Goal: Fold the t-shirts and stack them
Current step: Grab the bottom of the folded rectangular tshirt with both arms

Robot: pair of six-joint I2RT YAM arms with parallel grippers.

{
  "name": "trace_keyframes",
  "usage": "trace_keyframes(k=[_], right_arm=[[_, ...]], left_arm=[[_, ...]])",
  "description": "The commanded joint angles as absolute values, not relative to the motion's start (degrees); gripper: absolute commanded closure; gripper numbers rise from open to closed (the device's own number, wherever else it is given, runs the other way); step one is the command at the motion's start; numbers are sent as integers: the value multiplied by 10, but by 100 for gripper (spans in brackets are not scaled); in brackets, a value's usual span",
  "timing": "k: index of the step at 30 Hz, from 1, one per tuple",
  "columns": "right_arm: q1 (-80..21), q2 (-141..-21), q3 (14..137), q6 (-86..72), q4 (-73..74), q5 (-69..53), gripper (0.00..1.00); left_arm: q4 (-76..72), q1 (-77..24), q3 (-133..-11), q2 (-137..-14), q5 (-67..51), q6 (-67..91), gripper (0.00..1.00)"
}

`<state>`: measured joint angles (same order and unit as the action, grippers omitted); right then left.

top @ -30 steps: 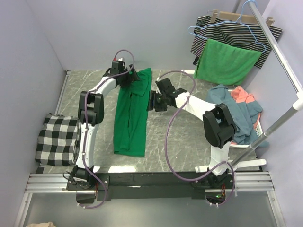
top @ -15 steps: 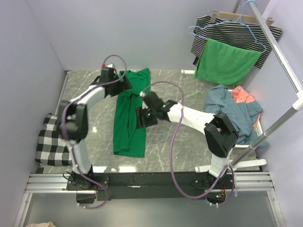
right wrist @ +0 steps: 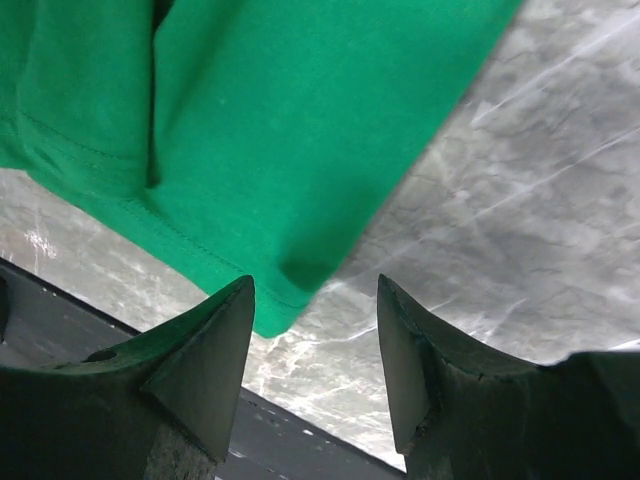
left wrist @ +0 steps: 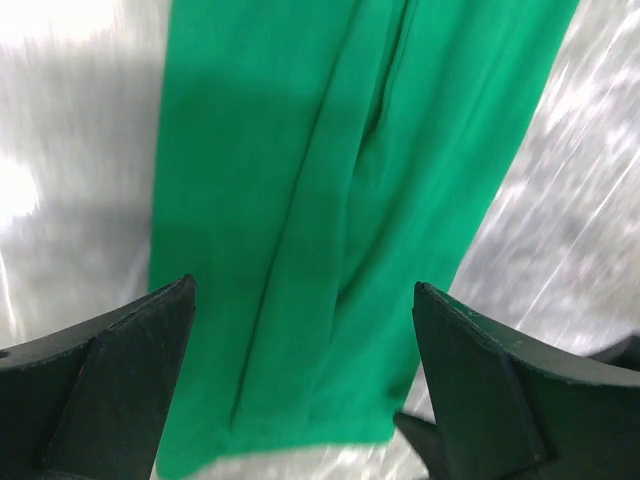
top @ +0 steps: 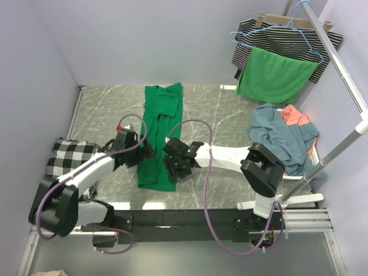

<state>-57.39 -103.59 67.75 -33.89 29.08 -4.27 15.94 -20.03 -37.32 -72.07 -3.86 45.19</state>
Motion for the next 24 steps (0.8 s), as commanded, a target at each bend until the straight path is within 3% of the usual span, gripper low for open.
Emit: trace_keyframes(k=[1, 7, 13, 19, 21, 24], right_arm=[[-589, -1026, 679, -372, 275, -18, 41], [-593, -1055, 694, -376, 275, -7, 42], [-592, -1078, 686, -385, 276, -1, 50], [-592, -1085, 671, -398, 285, 27, 57], [-592, -1081, 662, -406, 289, 45, 70], [-588, -1078, 650, -413, 301, 58, 82]], left_arm=[[173, -225, -341, -658, -14, 504, 5], [191, -228, -313, -630, -17, 513, 7], [206, -235, -284, -614, -25, 526, 9], [230, -247, -249, -593, -24, 545, 19], [240, -260, -243, -587, -20, 558, 21], [251, -279, -248, -596, -2, 565, 23]])
